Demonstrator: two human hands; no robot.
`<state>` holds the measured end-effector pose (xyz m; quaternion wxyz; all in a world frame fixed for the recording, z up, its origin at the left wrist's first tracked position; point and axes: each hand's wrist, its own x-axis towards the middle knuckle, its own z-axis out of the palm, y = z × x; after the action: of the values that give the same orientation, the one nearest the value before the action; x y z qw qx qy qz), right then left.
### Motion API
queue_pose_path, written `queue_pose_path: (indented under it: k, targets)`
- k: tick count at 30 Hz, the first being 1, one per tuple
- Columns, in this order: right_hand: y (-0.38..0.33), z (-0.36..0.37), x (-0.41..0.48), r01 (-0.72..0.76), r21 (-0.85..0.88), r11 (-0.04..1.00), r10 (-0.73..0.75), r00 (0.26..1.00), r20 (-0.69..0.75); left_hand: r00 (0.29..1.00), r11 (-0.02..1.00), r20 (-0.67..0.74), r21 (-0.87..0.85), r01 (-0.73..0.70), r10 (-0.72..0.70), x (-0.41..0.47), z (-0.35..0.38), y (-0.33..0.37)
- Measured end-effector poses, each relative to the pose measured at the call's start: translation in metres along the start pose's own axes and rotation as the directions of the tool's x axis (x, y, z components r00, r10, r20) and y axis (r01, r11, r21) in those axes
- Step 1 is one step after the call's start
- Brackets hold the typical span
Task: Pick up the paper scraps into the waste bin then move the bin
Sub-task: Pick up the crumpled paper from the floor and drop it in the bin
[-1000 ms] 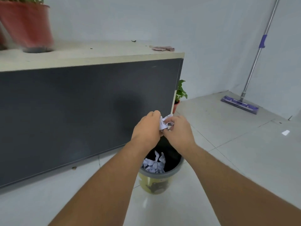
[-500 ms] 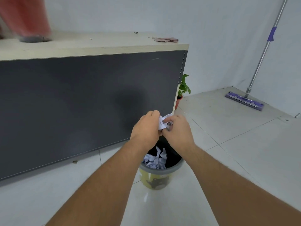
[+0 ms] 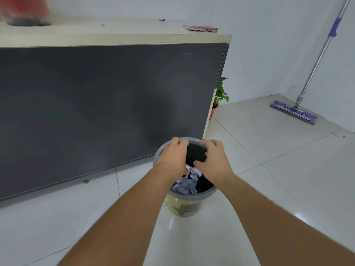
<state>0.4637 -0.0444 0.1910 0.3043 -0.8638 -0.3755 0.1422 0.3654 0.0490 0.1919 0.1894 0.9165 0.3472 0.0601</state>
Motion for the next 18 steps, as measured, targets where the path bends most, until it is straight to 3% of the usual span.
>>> queue_pose_path:
  k: [18]
  targets:
    - [-0.032, 0.026, -0.031, 0.043, -0.031, 0.999, -0.042, 0.998, 0.038, 0.992, 0.993, -0.091, -0.090, 0.080, -0.088, -0.047, -0.012, -0.052]
